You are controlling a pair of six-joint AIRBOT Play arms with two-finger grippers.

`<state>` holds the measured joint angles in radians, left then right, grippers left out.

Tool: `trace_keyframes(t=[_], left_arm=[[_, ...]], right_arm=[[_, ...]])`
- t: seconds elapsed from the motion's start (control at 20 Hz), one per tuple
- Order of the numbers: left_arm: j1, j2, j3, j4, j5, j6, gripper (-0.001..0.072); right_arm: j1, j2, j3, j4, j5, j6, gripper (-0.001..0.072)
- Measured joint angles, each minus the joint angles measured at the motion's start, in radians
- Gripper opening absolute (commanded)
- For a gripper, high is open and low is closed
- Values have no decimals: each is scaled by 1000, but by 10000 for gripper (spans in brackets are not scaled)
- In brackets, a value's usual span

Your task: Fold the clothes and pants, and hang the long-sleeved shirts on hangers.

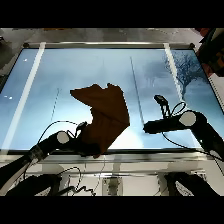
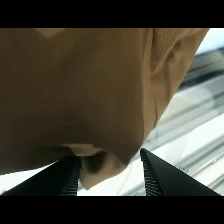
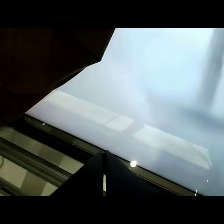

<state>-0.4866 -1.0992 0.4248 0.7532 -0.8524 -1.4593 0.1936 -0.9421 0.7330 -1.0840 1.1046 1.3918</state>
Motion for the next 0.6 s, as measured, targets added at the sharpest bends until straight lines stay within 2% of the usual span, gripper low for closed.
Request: trace_keyframes(t=[0.1,0.15,0.4,0.6], left_arm=[[0,0,0,-5,19,0,162],[0,0,0,-13,23,0,17],[26,45,23,-10,21,35,19],[99,170,106,149,-93,59,19]], right_arm=[[0,0,0,0,-6,0,6],[0,0,0,0,-8,0,6],[0,0,0,2,-47,0,7],[0,0,0,39,-142,1,6]])
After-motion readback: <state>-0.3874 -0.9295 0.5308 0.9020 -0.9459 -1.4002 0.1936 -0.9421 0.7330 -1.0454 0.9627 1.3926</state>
